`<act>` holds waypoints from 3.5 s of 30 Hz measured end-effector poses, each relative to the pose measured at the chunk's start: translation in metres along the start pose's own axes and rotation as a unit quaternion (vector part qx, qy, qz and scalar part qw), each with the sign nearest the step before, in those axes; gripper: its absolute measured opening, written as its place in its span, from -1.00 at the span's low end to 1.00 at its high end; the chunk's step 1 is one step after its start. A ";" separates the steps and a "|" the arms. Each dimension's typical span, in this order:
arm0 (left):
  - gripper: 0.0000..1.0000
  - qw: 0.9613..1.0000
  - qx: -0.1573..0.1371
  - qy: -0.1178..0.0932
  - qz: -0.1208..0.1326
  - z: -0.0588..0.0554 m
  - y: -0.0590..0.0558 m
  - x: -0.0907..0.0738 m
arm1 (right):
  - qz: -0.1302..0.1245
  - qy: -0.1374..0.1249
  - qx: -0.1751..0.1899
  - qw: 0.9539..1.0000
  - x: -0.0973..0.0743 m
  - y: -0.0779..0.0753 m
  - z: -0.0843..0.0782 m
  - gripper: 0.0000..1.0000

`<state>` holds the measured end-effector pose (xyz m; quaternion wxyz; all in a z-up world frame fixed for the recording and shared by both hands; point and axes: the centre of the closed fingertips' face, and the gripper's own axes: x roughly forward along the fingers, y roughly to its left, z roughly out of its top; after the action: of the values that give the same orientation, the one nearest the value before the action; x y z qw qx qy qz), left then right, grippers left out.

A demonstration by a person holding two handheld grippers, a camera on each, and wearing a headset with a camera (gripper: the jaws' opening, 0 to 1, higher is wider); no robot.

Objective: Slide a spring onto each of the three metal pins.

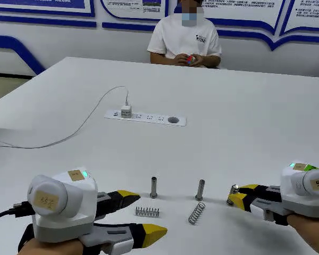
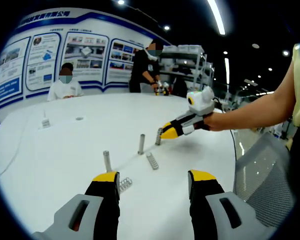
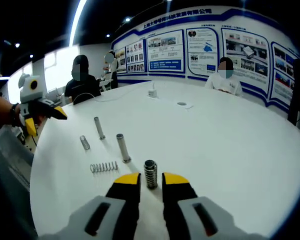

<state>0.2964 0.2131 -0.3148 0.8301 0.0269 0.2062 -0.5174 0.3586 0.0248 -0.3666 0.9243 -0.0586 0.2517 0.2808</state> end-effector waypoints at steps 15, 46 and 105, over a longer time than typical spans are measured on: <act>0.11 1.000 0.002 0.000 -0.002 0.000 -0.002 0.001 | 0.007 -0.002 -0.014 1.000 -0.018 0.019 -0.010 -0.62; 0.09 1.000 0.003 0.000 0.003 0.000 -0.002 -0.002 | 0.124 0.055 -0.104 0.985 0.023 0.076 0.005 -0.45; 0.05 1.000 -0.010 0.006 0.011 -0.009 -0.002 -0.007 | 0.240 0.244 -0.314 0.886 0.044 0.099 -0.021 -0.62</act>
<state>0.2897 0.2204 -0.3205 0.8346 0.0235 0.2157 -0.5063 0.3267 0.1241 -0.4032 0.6715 -0.3502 0.3743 0.5351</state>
